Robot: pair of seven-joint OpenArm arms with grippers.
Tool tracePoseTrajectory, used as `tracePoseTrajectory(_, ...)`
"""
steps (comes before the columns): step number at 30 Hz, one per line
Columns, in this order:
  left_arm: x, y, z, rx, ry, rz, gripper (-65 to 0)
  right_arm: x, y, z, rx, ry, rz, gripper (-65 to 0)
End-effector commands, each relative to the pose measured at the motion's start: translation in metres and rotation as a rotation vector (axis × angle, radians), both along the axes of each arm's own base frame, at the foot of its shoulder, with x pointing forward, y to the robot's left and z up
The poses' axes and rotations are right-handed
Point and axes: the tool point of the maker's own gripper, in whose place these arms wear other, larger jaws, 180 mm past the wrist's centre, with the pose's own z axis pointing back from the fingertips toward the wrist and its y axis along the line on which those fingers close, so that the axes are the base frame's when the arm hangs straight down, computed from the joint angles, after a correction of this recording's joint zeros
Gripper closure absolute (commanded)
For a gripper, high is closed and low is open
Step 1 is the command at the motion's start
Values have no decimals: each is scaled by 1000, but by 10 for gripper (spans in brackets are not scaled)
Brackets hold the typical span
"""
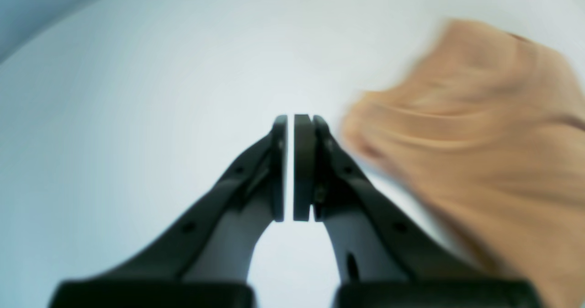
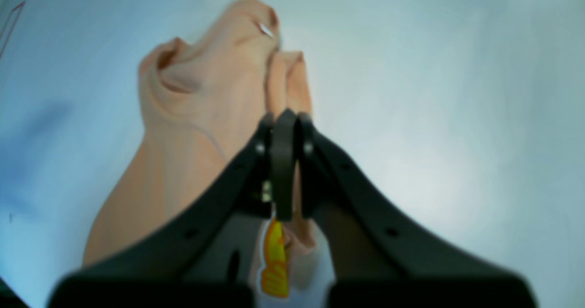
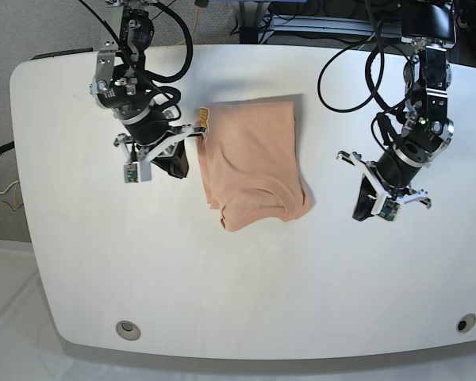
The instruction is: Fold the T-shirt properly
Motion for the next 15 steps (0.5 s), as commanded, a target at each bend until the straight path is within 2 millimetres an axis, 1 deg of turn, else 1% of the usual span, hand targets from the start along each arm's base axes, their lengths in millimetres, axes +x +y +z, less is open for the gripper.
tracePoseTrajectory(1,-3,2,12,2,-30,0,-4,3,-25,13,-40,-32,-52,0)
tracePoseTrajectory(3,-7,7,11,8,-25,9,-4,-4,-38,8,-60,-4,-81,0)
tracePoseTrajectory(4,-13,13,6,11,-12,25,-4,-11,-49,3,-73,18,-106,0)
tracePoseTrajectory(9,-36,42,-6,30,31,94,-4,-32,-90,-8,-149,68,-161,0)
tracePoseTrajectory(12,-50,50,-15,48,66,87,-4,-47,-109,-14,-188,103,-178,0)
tracePoseTrajectory(14,-60,57,-21,60,90,92,-4,-58,-119,-19,-208,129,-188,0)
tracePoseTrajectory(15,-68,65,-26,67,109,105,-4,-64,-125,-21,-221,144,-194,0)
